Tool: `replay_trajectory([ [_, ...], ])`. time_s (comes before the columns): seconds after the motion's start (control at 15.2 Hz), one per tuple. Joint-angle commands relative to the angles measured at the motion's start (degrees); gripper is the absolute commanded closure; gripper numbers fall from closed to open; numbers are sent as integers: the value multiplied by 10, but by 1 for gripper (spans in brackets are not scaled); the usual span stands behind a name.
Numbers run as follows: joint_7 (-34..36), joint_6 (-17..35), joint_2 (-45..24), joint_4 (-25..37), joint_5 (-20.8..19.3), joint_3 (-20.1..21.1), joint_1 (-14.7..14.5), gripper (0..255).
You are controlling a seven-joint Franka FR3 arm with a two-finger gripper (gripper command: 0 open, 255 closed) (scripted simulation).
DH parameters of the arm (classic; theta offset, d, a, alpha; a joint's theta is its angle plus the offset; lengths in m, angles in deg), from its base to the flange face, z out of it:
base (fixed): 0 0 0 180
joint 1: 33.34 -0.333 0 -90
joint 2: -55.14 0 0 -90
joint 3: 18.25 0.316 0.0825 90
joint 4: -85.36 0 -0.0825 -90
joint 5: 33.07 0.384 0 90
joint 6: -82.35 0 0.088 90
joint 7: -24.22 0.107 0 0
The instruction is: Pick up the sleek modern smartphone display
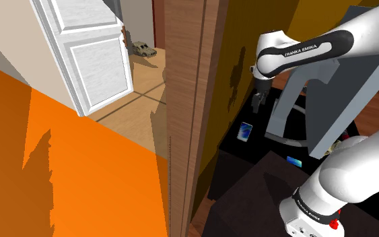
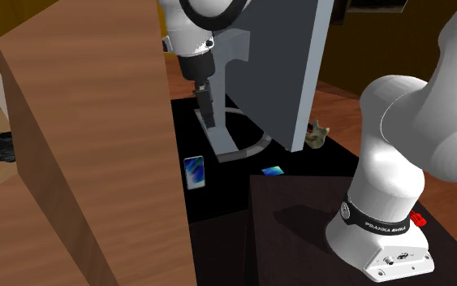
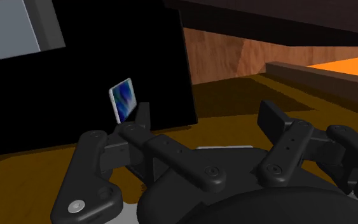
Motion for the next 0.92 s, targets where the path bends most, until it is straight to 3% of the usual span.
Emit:
replay_trajectory([
  [0.0, -23, 27, -38, 6, -5, -17, 5, 0],
  [0.46, -99, 118, -191, 50, 6, -57, 21, 0],
  [0.86, -168, 177, -332, 114, 37, -67, 48, 0],
])
